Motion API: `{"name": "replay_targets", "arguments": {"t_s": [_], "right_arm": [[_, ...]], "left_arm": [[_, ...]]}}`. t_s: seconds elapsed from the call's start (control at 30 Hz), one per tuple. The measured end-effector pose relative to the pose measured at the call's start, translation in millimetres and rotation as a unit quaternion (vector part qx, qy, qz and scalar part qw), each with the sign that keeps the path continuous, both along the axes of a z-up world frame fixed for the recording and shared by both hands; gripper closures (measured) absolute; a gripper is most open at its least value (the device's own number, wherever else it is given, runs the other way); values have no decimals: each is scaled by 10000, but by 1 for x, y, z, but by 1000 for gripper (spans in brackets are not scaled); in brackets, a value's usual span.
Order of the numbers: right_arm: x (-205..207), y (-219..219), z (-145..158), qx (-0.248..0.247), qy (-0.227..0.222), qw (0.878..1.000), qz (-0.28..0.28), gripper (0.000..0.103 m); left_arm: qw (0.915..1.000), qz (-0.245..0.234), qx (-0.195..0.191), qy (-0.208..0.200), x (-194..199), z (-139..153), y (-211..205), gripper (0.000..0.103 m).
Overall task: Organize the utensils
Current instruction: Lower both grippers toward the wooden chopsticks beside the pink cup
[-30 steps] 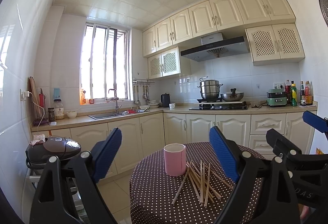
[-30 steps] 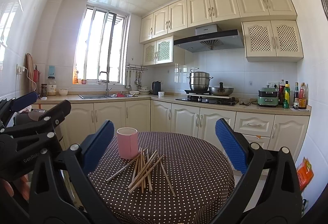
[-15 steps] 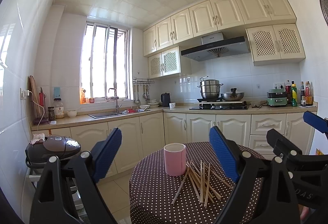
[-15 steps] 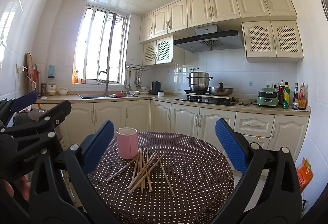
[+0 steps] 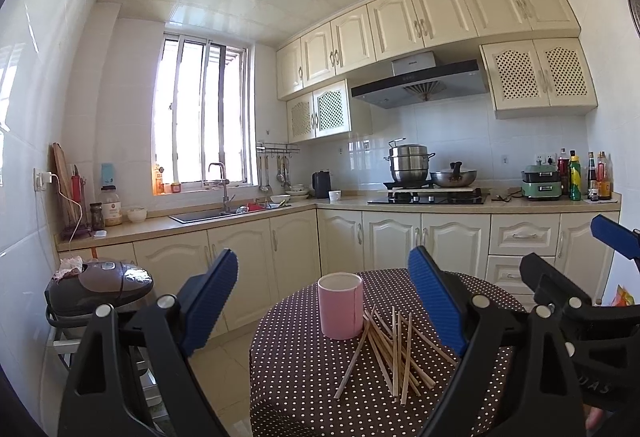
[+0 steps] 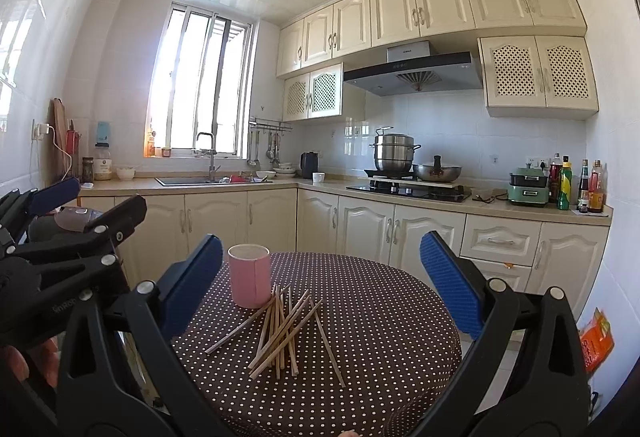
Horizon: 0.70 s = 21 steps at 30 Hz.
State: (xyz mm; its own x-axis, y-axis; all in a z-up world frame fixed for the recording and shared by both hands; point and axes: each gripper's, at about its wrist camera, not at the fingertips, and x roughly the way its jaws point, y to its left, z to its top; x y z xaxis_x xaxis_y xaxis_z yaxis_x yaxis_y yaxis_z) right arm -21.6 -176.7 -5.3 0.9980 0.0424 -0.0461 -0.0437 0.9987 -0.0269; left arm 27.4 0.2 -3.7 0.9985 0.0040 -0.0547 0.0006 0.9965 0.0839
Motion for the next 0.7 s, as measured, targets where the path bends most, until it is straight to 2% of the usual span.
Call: {"name": "replay_targets", "arguments": {"t_s": [0.3, 0.43, 0.57, 0.7], "right_arm": [[38, -2, 0, -8, 318, 9995, 41, 6], [58, 0, -2, -23, 529, 9981, -304, 6], [85, 0, -10, 31, 900, 9955, -282, 6], [116, -1, -18, 2, 1283, 9915, -203, 6]], "left_arm": [[9996, 19, 91, 259, 41, -4, -5, 17], [9989, 1, 186, 440, 63, -8, -6, 17], [9970, -47, 253, 733, 91, -17, -5, 17], [9919, -335, 111, 1222, 125, -30, 2, 17]]}}
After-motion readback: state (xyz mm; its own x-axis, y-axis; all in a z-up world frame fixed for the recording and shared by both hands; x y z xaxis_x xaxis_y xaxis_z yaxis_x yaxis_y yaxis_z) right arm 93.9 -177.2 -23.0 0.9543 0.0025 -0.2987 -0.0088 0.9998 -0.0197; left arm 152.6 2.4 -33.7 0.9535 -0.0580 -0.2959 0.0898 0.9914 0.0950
